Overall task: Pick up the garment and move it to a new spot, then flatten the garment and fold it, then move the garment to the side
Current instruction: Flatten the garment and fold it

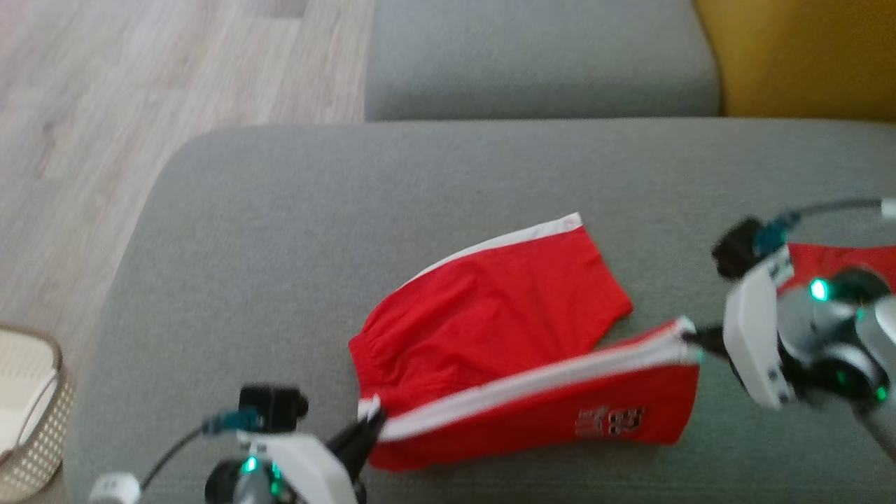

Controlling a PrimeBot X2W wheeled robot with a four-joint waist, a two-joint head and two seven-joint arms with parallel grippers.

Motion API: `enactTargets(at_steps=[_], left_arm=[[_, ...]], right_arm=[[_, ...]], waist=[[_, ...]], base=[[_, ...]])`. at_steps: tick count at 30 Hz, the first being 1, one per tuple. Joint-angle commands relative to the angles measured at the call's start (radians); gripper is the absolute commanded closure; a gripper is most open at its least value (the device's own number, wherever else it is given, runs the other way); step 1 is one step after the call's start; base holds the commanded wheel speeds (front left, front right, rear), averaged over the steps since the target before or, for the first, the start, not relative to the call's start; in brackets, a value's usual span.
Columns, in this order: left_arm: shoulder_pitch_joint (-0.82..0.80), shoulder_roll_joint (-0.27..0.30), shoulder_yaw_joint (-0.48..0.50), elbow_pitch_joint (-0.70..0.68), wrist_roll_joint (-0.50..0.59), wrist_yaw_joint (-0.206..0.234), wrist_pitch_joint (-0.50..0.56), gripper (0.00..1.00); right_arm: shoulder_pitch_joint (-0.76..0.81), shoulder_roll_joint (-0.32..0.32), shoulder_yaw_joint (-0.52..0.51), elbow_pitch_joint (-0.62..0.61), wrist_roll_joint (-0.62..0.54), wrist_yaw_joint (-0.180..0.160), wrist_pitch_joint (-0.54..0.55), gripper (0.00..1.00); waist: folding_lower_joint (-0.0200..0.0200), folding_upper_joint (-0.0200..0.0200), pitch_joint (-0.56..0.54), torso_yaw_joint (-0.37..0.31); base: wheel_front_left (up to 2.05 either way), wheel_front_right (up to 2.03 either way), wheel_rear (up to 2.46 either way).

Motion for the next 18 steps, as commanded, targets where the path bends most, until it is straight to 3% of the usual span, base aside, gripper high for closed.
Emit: enactTargets(at_steps=[1, 10, 18], left_arm=[[-0.075, -0.002, 0.046, -0.02, 0.003, 0.001, -0.001, 1.0], [-0.305, -0.055, 0.059, 0.107, 0.014, -0.031, -0.004, 1.0], [-0.453, -0.079, 0.042, 0.266, 0.066, -0.069, -0.059, 1.0]], right_arm=[[-0.049, -0.008, -0.021, -0.006, -0.013, -0.008, -0.001, 1.0], [-0.286, 0.096, -0.013, 0.176, -0.098, -0.008, -0.068, 1.0], [-0.419, 0.157, 0.048, 0.349, -0.129, -0.008, -0.177, 1.0]], waist=[[0.0001, 0.0, 0.028, 0.019], [0.0001, 0.0, 0.178, 0.065], [0.0001, 0.0, 0.248, 0.086]], base=[[0.0, 0.0, 0.0], [0.0, 0.0, 0.0], [0.0, 0.0, 0.0]])
